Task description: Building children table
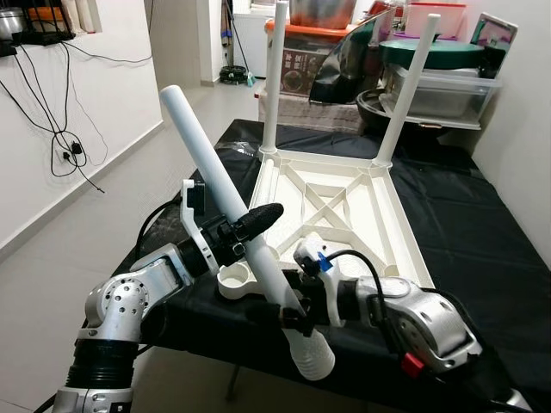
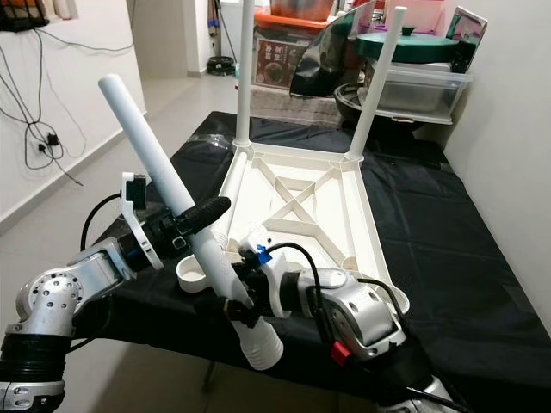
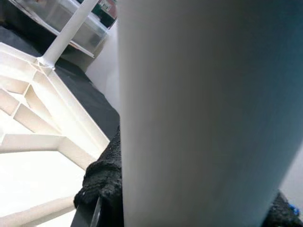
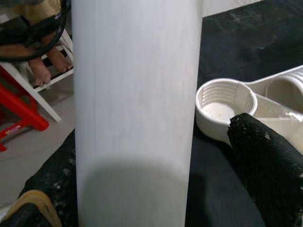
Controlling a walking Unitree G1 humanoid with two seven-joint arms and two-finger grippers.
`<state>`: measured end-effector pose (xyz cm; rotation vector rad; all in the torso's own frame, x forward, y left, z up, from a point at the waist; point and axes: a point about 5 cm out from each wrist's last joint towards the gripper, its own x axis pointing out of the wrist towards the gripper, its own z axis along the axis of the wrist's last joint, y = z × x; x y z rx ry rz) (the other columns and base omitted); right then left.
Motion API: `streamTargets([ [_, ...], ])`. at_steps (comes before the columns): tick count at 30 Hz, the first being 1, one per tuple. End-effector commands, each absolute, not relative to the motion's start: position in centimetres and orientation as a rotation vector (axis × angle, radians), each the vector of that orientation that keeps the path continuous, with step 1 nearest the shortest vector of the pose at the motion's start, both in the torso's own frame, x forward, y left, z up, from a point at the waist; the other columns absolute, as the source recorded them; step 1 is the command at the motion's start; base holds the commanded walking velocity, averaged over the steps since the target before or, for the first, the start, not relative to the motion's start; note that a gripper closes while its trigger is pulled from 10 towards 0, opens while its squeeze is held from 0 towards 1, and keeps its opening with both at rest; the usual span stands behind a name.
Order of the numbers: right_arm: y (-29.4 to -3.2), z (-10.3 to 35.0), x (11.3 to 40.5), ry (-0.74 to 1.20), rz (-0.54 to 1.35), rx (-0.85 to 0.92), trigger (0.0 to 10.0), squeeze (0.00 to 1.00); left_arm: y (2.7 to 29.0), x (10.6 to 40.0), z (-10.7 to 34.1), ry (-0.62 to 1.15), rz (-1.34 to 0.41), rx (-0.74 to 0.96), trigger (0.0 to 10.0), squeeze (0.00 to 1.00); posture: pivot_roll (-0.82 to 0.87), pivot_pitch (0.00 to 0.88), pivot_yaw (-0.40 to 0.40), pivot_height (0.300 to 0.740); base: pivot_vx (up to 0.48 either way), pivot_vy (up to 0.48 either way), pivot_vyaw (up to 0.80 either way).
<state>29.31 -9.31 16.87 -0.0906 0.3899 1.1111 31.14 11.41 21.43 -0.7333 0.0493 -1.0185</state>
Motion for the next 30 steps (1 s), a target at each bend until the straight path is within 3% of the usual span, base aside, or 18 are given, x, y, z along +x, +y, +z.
streamTargets([
  [1, -8.9, 16.5, 29.4, 0.42, 1.1, -0.1, 10.0, 0.0, 10.5, 31.0, 22.0, 0.036, -1.086, -0.735, 10.0, 0.0, 0.02, 0.0, -0.05, 0.74, 0.0, 0.0, 0.0],
  [4, -8.5, 16.6, 29.4, 0.427, 1.117, -0.083, 9.7, 0.0, 10.4, 31.0, 21.8, 0.04, -1.088, -0.733, 10.0, 0.0, 0.02, 0.0, -0.05, 0.74, 0.0, 0.0, 0.0],
  [5, -8.2, 16.7, 29.3, 0.422, 1.122, -0.069, 0.0, 0.0, 10.4, 31.0, 21.8, 0.042, -1.089, -0.732, 10.0, 0.0, 0.02, 0.0, -0.05, 0.74, 0.0, 0.0, 0.0],
  [22, -7.8, 16.3, 28.1, 0.456, 1.176, -0.027, 0.0, 0.0, 9.9, 31.1, 22.2, -0.003, -1.114, -0.689, 10.0, 0.0, 0.01, 0.0, -0.054, 0.74, 0.0, 0.0, 0.0],
  [23, -7.8, 16.3, 28.1, 0.455, 1.173, -0.022, 0.0, 0.0, 9.8, 31.1, 22.3, -0.016, -1.117, -0.677, 10.0, 0.08, 0.01, 0.0, -0.054, 0.74, 0.0, 0.0, 0.0],
  [24, -7.8, 16.3, 28.2, 0.455, 1.166, -0.019, 0.0, 0.0, 9.8, 31.0, 22.3, -0.031, -1.121, -0.662, 10.0, 1.0, 0.01, 0.0, -0.054, 0.74, 0.0, 0.0, 0.0],
  [29, -8.2, 16.2, 28.7, 0.443, 1.108, -0.004, 0.0, 0.0, 9.8, 30.7, 22.6, -0.075, -1.113, -0.627, 10.0, 1.0, 0.01, 0.0, -0.057, 0.74, 0.0, 0.0, 0.0],
  [30, -9.1, 16.2, 29.7, 0.427, 1.025, 0.006, 0.0, 0.0, 10.1, 30.4, 23.1, -0.101, -1.117, -0.629, 10.0, 1.0, 0.01, 0.0, -0.06, 0.74, 0.0, 0.0, 0.0],
])
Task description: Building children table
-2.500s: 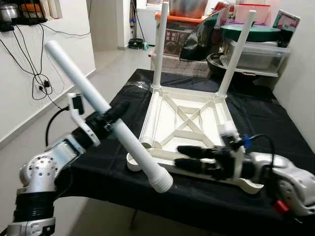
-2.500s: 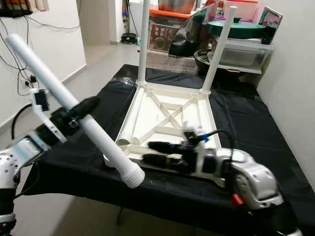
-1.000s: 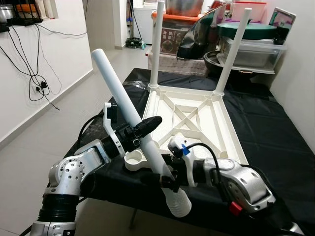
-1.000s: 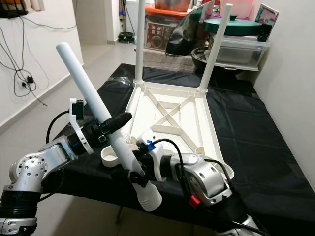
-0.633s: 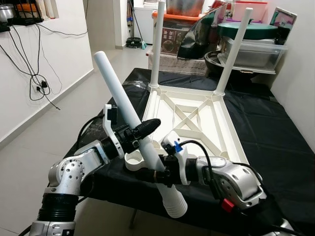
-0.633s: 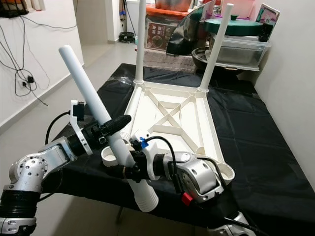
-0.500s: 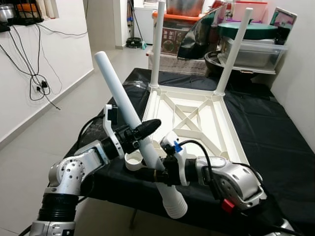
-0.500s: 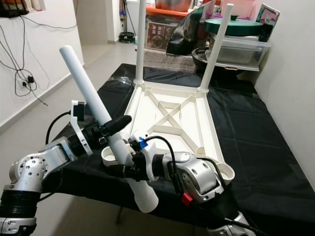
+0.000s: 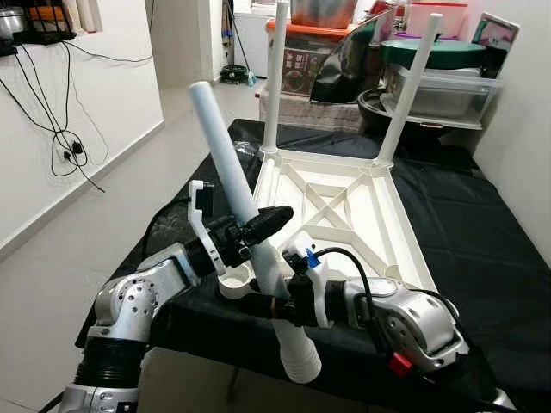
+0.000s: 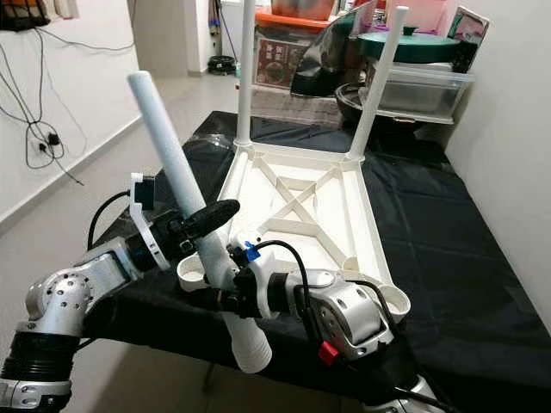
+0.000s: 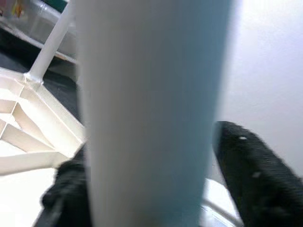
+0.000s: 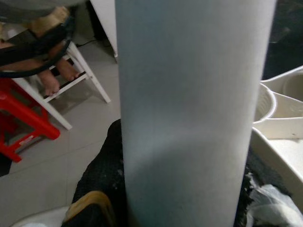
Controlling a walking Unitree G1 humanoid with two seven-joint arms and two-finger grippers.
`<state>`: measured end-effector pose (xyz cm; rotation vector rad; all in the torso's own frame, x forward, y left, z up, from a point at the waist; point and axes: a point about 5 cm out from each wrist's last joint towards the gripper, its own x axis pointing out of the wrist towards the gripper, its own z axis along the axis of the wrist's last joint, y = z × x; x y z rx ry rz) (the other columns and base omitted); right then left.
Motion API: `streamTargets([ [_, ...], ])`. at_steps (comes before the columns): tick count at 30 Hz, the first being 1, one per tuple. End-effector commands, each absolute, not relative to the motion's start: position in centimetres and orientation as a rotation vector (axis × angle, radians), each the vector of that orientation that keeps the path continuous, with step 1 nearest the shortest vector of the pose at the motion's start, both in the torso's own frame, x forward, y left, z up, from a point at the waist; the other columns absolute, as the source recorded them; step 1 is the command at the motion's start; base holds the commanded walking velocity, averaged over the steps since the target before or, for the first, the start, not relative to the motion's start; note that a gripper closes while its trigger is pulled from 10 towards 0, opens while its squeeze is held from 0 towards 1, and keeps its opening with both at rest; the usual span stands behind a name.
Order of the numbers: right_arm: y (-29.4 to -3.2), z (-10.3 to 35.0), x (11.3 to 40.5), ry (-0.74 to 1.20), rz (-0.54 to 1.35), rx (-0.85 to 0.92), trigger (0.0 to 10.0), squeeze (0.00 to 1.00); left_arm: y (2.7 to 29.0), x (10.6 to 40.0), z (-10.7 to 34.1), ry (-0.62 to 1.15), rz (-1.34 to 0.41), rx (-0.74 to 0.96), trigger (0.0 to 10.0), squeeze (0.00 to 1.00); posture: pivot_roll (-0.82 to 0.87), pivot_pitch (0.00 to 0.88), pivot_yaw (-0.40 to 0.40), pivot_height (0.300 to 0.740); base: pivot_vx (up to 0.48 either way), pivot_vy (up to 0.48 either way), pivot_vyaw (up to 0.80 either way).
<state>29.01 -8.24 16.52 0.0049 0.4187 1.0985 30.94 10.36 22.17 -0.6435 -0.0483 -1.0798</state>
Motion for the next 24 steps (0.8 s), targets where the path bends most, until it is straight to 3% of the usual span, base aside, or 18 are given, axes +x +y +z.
streamTargets([
  [1, -9.3, 16.2, 29.9, 0.424, 1.003, 0.007, 0.0, 0.0, 10.2, 30.3, 23.2, -0.107, -1.118, -0.631, 10.0, 1.0, 0.01, 0.0, -0.06, 0.74, 0.0, 0.0, 0.0],
  [3, -9.3, 16.2, 29.9, 0.424, 1.003, 0.007, 0.0, 0.0, 10.2, 30.3, 23.2, -0.107, -1.118, -0.631, 10.0, 1.0, 0.01, 0.0, -0.06, 0.74, 0.0, 0.0, 0.0],
  [7, -13.2, 18.4, 33.3, 0.321, 0.762, 0.063, 0.0, 0.0, 11.6, 29.2, 23.1, -0.101, -1.123, -0.654, 10.0, 1.0, 0.02, 0.0, -0.062, 0.74, 0.0, 0.0, 0.0],
  [14, -16.0, 19.7, 34.4, 0.268, 0.646, 0.068, 0.0, 0.0, 12.7, 28.7, 22.3, -0.082, -1.084, -0.653, 10.0, 0.98, 0.03, 0.0, -0.067, 0.74, 0.0, 0.0, 0.0],
  [15, -17.2, 20.3, 35.0, 0.236, 0.57, 0.079, 0.0, 0.0, 13.0, 28.5, 22.1, -0.084, -1.064, -0.637, 10.0, 0.0, 0.03, 0.0, -0.071, 0.74, 0.0, 0.0, 0.0],
  [18, -18.5, 20.8, 35.6, 0.202, 0.485, 0.1, 0.0, 0.0, 13.3, 28.3, 21.8, -0.088, -1.037, -0.621, 10.0, 0.0, 0.03, 0.0, -0.073, 0.74, 0.0, 0.0, 0.0],
  [20, -20.5, 21.8, 36.4, 0.12, 0.322, 0.182, 0.0, 0.0, 13.6, 28.2, 21.3, -0.094, -0.966, -0.593, 10.0, 0.0, 0.04, 0.0, -0.074, 0.74, 0.0, 0.0, 0.0],
  [24, -20.9, 22.3, 36.6, 0.076, 0.27, 0.231, 0.0, 0.0, 13.8, 28.3, 21.0, -0.091, -0.931, -0.573, 10.0, 0.0, 0.04, 0.0, -0.073, 0.74, 0.0, 0.0, 0.0],
])
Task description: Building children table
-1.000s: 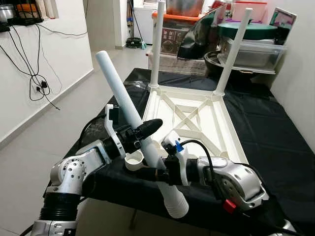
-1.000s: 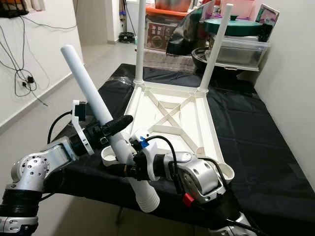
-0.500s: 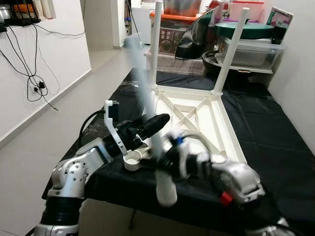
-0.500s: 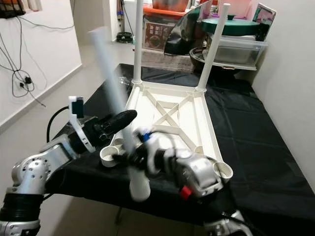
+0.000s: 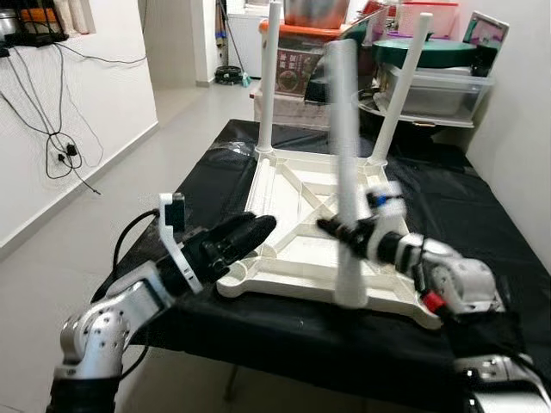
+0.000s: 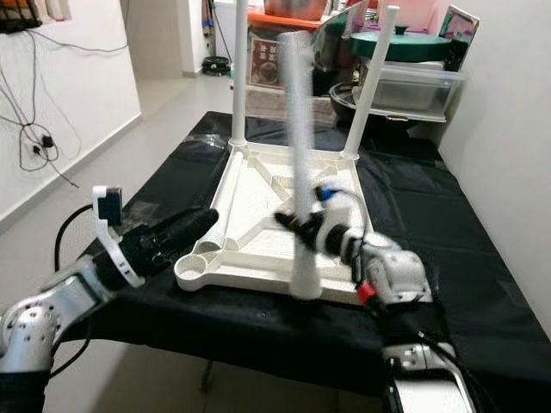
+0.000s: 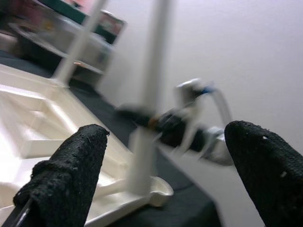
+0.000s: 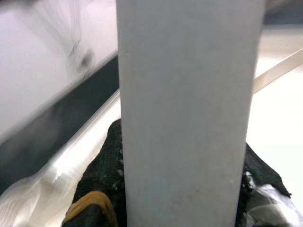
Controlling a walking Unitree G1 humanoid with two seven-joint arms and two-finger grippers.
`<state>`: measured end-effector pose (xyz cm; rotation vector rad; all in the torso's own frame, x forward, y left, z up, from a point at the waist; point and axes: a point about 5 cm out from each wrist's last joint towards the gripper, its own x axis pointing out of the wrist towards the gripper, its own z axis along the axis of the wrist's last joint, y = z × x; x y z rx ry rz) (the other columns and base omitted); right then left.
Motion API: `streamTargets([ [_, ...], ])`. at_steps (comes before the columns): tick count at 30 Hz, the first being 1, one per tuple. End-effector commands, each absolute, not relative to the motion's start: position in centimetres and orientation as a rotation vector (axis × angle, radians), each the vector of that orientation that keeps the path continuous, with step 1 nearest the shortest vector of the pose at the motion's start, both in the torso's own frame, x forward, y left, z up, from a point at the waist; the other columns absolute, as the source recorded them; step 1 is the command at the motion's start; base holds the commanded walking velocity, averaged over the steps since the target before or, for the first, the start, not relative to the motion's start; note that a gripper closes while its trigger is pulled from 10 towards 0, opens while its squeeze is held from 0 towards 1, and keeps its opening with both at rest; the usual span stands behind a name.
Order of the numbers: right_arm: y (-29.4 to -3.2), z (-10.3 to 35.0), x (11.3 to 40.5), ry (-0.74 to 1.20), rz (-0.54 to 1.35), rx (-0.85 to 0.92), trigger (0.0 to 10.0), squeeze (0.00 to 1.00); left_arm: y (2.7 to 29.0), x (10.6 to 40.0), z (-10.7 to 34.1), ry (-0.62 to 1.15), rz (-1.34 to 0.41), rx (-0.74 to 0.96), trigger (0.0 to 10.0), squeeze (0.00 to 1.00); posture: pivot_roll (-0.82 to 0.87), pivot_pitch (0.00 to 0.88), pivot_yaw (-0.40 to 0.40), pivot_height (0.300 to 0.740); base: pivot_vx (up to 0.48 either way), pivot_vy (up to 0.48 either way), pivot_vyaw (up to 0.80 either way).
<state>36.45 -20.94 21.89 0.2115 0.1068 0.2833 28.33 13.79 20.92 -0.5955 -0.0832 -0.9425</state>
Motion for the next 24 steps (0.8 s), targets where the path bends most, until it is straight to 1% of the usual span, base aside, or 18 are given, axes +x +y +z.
streamTargets([
  [1, -20.9, 23.0, 36.8, 0.028, 0.235, 0.299, 0.0, 0.0, 14.0, 28.4, 20.8, -0.081, -0.902, -0.555, 10.0, 0.0, 0.04, 0.0, -0.073, 0.74, 0.0, 0.0, 0.0],
  [2, -20.9, 23.0, 36.8, 0.028, 0.235, 0.299, 0.0, 0.0, 14.0, 28.4, 20.8, -0.081, -0.902, -0.555, 10.0, 0.0, 0.04, 0.0, -0.073, 0.74, 0.0, 0.0, 0.0],
  [3, -20.7, 23.7, 36.9, -0.016, 0.22, 0.361, 0.0, 0.0, 14.2, 28.5, 20.5, -0.068, -0.885, -0.529, 10.0, 0.0, 0.04, 0.0, -0.067, 0.74, 0.0, 0.0, 0.0],
  [4, -20.7, 23.7, 36.9, -0.016, 0.22, 0.361, 0.0, 0.0, 14.2, 28.5, 20.5, -0.068, -0.885, -0.529, 10.0, 0.0, 0.04, 0.0, -0.067, 0.74, 0.0, 0.0, 0.0],
  [5, -20.3, 24.5, 36.9, -0.052, 0.228, 0.406, 0.0, 0.0, 14.3, 28.6, 20.3, -0.055, -0.877, -0.503, 10.0, 0.0, 0.04, 0.0, -0.066, 0.74, 0.0, 0.0, 0.0],
  [6, -20.3, 24.5, 36.9, -0.052, 0.228, 0.406, 0.0, 0.0, 14.3, 28.6, 20.3, -0.055, -0.877, -0.503, 10.0, 0.0, 0.04, 0.0, -0.066, 0.74, 0.0, 0.0, 0.0],
  [7, -19.8, 25.3, 36.8, -0.084, 0.25, 0.442, 0.0, 0.0, 14.4, 28.6, 20.1, -0.042, -0.877, -0.466, 10.0, 0.0, 0.05, 0.0, -0.066, 0.74, 0.0, 0.0, 0.0],
  [9, -19.8, 25.3, 36.8, -0.084, 0.25, 0.442, 0.0, 0.0, 14.4, 28.6, 20.1, -0.042, -0.877, -0.466, 10.0, 0.0, 0.05, 0.0, -0.066, 0.74, 0.0, 0.0, 0.0],
  [10, -18.6, 26.4, 36.5, -0.125, 0.3, 0.492, 0.0, 0.0, 14.7, 28.8, 19.8, -0.024, -0.854, -0.379, 10.0, 0.0, 0.05, 0.0, -0.064, 0.74, 0.0, 0.0, 0.0],
  [13, -18.3, 26.6, 36.5, -0.132, 0.31, 0.508, 0.0, 0.0, 14.9, 28.9, 19.6, -0.022, -0.841, -0.353, 10.0, 0.0, 0.05, 0.0, -0.064, 0.74, 0.0, 0.0, 0.0],
  [15, -16.3, 27.0, 35.6, -0.174, 0.382, 0.516, 0.0, 0.0, 15.3, 29.2, 19.7, -0.021, -0.828, -0.341, 10.0, 0.0, 0.05, 0.0, -0.061, 0.74, 0.0, 0.0, 0.0],
  [16, -16.3, 27.0, 35.6, -0.174, 0.382, 0.516, 0.0, 0.0, 15.3, 29.2, 19.7, -0.021, -0.828, -0.341, 10.0, 0.0, 0.05, 0.0, -0.061, 0.74, 0.0, 0.0, 0.0],
  [17, -14.1, 27.1, 34.5, -0.211, 0.472, 0.485, 0.0, 0.0, 15.5, 29.3, 19.6, -0.014, -0.828, -0.337, 10.0, 0.0, 0.05, 0.0, -0.057, 0.74, 0.0, 0.0, 0.0],
  [18, -14.1, 27.1, 34.5, -0.211, 0.472, 0.485, 0.0, 0.0, 15.5, 29.3, 19.6, -0.014, -0.828, -0.337, 10.0, 0.0, 0.05, 0.0, -0.057, 0.74, 0.0, 0.0, 0.0],
  [19, -12.5, 26.9, 33.8, -0.219, 0.528, 0.455, 0.0, 0.0, 15.5, 29.4, 19.4, 0.0, -0.835, -0.325, 10.0, 0.0, 0.05, 0.0, -0.054, 0.74, 0.0, 0.0, 0.0],
  [22, -11.4, 26.3, 33.5, -0.202, 0.546, 0.435, 0.0, 0.0, 15.3, 29.4, 19.2, 0.009, -0.848, -0.312, 10.0, 0.0, 0.05, 0.0, -0.049, 0.74, 0.0, 0.0, 0.0],
  [23, -11.4, 26.3, 33.5, -0.202, 0.546, 0.435, 0.0, 0.0, 15.3, 29.4, 19.2, 0.009, -0.848, -0.312, 10.0, 0.0, 0.05, 0.0, -0.049, 0.74, 0.0, 0.0, 0.0],
  [24, -10.6, 25.6, 33.2, -0.183, 0.561, 0.418, 0.0, 0.0, 15.1, 29.4, 19.2, 0.014, -0.863, -0.31, 10.0, 0.0, 0.04, 0.0, -0.047, 0.74, 0.0, 0.0, 0.0],
])
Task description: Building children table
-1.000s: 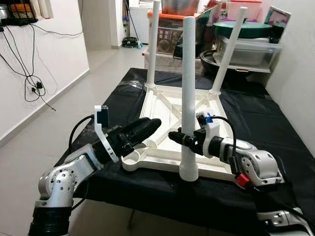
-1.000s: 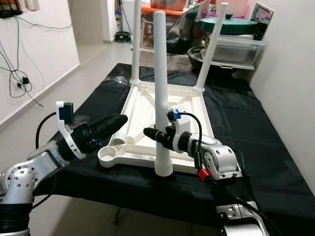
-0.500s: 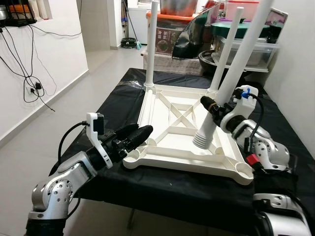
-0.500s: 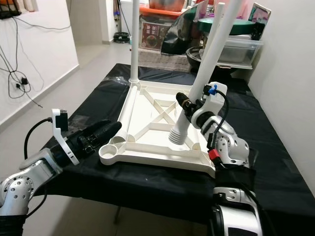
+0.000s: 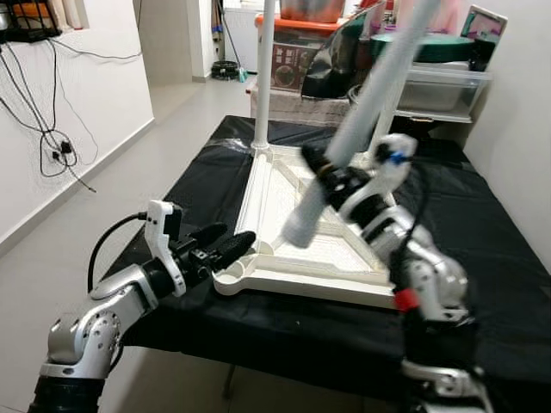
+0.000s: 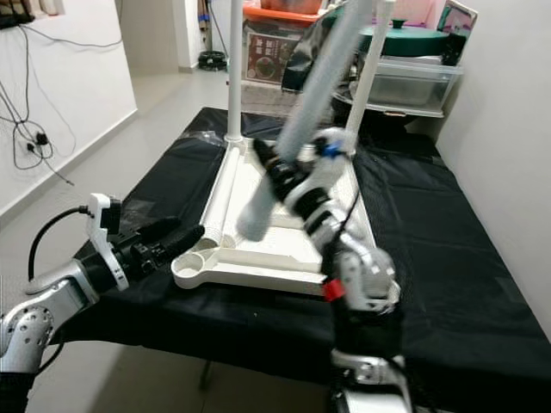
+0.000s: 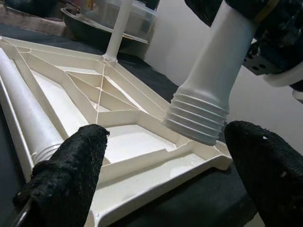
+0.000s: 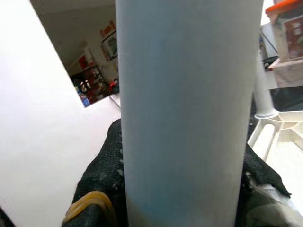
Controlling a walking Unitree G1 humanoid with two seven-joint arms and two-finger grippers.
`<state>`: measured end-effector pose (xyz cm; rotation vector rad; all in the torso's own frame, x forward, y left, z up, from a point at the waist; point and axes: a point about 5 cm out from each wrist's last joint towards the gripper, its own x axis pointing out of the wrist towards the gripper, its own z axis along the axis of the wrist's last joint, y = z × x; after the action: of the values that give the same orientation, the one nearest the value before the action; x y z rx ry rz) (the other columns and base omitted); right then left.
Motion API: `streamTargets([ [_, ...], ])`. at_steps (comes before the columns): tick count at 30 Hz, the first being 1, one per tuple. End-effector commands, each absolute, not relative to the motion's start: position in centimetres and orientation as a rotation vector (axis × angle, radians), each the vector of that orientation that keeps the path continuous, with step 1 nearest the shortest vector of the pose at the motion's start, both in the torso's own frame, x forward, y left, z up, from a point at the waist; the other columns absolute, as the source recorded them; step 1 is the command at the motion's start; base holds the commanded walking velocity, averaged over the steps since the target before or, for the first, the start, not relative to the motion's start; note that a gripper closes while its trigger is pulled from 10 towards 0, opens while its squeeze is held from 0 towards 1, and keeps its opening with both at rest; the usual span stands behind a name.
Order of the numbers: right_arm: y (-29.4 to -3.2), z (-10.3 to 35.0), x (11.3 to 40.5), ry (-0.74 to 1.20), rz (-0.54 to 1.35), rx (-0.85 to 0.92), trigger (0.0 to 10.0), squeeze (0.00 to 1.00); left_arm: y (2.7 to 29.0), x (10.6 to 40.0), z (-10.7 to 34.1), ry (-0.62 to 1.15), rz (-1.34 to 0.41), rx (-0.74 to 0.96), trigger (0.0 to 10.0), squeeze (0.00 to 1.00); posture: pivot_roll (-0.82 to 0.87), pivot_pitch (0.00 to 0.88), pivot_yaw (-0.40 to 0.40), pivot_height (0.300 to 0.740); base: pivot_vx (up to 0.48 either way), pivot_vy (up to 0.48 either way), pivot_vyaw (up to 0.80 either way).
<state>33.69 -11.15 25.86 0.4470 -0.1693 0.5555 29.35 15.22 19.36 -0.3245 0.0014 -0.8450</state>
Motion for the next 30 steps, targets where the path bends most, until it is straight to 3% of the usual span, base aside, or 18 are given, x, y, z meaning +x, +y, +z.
streamTargets([
  [1, -10.6, 25.6, 33.2, -0.183, 0.561, 0.418, 0.0, 0.0, 15.1, 29.4, 19.2, 0.014, -0.863, -0.31, 10.0, 0.0, 0.04, 0.0, -0.047, 0.74, 0.0, 0.0, 0.0],
  [13, -6.2, 24.2, 31.0, -0.132, 0.705, 0.366, 0.0, 0.0, 13.3, 29.1, 17.9, 0.068, -0.956, -0.274, 10.0, 0.0, 0.04, 0.0, -0.042, 0.74, 0.0, 0.0, 0.0],
  [30, -4.0, 24.4, 29.2, -0.127, 0.836, 0.358, 0.0, 0.0, 12.7, 28.9, 16.4, 0.105, -1.006, -0.225, 10.0, 0.0, 0.03, 0.0, -0.044, 0.74, 0.0, 0.0, 0.0],
])
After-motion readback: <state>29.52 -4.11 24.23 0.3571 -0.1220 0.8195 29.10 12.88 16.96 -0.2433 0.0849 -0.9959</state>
